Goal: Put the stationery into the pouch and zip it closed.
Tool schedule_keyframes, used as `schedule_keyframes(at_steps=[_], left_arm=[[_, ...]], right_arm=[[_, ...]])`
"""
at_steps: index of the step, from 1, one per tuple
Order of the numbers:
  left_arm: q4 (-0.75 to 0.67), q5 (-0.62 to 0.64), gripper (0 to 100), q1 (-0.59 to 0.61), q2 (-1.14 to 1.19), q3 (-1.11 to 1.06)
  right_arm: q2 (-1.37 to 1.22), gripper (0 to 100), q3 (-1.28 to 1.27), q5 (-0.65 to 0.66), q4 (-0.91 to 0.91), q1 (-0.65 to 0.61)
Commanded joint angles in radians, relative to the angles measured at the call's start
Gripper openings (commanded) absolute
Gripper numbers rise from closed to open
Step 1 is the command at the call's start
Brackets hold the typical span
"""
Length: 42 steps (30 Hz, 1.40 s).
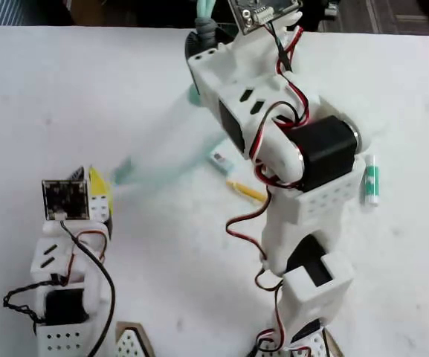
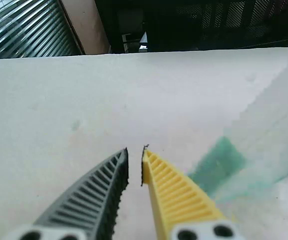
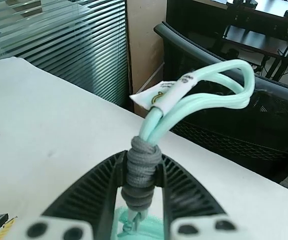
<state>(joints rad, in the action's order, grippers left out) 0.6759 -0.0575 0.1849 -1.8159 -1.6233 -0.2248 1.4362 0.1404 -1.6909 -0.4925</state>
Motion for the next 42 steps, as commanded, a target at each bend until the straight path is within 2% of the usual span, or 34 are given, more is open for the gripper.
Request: schedule_keyframes(at_steps=[1,17,20,23,25,29,34,37,42], left_arm=[[0.005,-0.008,8,-0.013,-0.013,0.008],[0.028,-0.002,9,-0.013,-0.013,0.061],[0.091,0.003,14,-0.019,-0.013,0.14],[0.147,0.077,19,-0.019,-0.013,0.198],[0.175,0.117,20,-0.028,-0.013,0.213],[0.173,0.12,20,-0.131,-0.013,0.285],[0.175,0.046,22,-0.426,-0.008,0.477],[0.173,0.046,21,-0.533,0.053,0.48],[0.117,0.232,24,-0.579,0.3,0.552]], right_arm=[[0.039,1.7,0.028,-0.005,0.016,-0.007],[-0.045,1.7,0.023,-0.005,-0.015,-0.033],[-0.076,1.7,0.029,-0.005,-0.007,-0.033],[-0.087,1.7,0.032,-0.005,0.025,-0.033],[-0.085,1.7,0.032,-0.005,0.048,-0.033],[-0.085,1.7,0.032,-0.005,0.053,-0.036],[-0.058,1.7,0.034,-0.005,0.021,-0.077],[-0.012,1.7,0.032,-0.005,-0.008,-0.114],[0.028,1.8,0.021,-0.005,-0.012,-0.128]])
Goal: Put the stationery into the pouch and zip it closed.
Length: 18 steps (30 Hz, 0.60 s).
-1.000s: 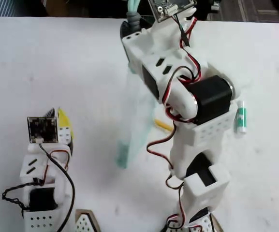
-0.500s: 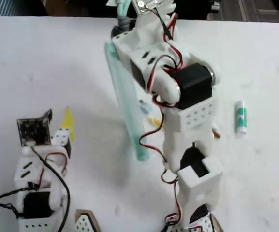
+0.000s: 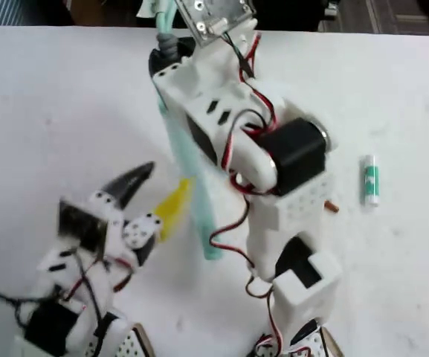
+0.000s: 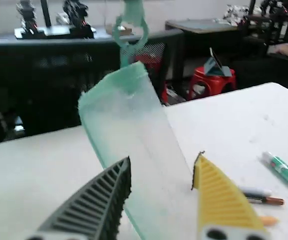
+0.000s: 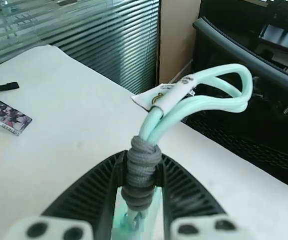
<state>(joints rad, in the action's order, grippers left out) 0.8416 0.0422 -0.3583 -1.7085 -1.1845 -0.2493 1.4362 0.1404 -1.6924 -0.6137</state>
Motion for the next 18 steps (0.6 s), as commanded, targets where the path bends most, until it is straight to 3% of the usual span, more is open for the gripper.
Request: schedule_keyframes(at_steps=[1,8,14,18], left_arm=[[-0.048,0.167,24,-0.038,0.249,0.157],[-0.048,0.328,25,-0.054,0.608,0.361],[-0.084,0.333,25,-0.104,0.621,0.374],[-0.13,0.333,25,-0.065,0.668,0.373]], right_arm=[[0.054,1.8,0.021,-0.005,-0.012,-0.007],[0.061,1.8,0.028,-0.005,-0.013,-0.008],[0.061,1.7,0.028,0.118,-0.019,-0.048],[0.062,1.7,0.032,0.149,-0.021,-0.085]])
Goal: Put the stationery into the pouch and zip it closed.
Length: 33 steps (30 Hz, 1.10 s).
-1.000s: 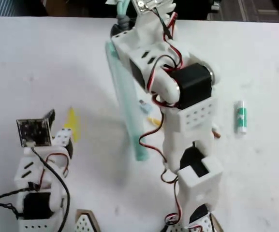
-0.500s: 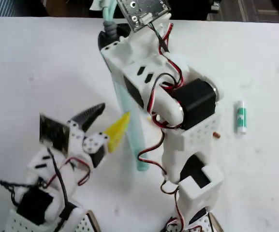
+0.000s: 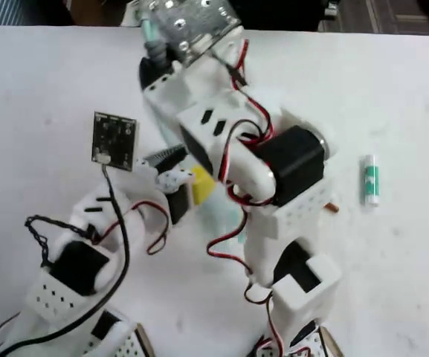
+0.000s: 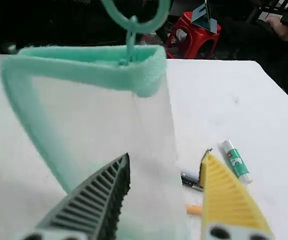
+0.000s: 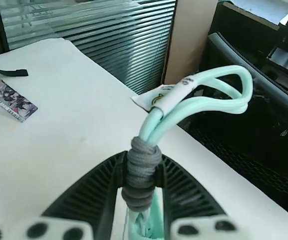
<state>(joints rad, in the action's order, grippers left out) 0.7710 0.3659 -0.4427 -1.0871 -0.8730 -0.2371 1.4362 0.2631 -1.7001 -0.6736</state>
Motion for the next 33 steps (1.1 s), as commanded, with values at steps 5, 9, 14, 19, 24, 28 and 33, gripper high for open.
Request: schedule_keyframes(at_steps=[5,9,14,19,24,28,33], left_arm=[[-0.114,0.009,24,0.07,0.17,0.063],[-0.081,0.009,24,0.113,0.202,0.063],[0.018,-0.04,24,0.193,0.102,0.061],[0.095,-0.103,24,0.245,-0.027,0.061],[0.161,-0.104,24,0.245,-0.128,0.061],[0.169,-0.104,24,0.251,-0.151,0.061],[0.16,-0.107,24,0.251,-0.151,0.04]], right_arm=[[0.05,1.8,0.032,0.026,-0.01,-0.036],[0.05,1.8,0.032,0.026,-0.01,-0.004],[0.081,1.8,0.034,0.026,-0.01,0.088],[0.143,1.8,0.021,0.026,-0.015,0.159],[0.171,1.8,0.021,0.026,-0.015,0.216],[0.177,1.8,0.021,0.026,-0.018,0.282],[0.177,1.6,0.021,0.026,-0.018,0.367]])
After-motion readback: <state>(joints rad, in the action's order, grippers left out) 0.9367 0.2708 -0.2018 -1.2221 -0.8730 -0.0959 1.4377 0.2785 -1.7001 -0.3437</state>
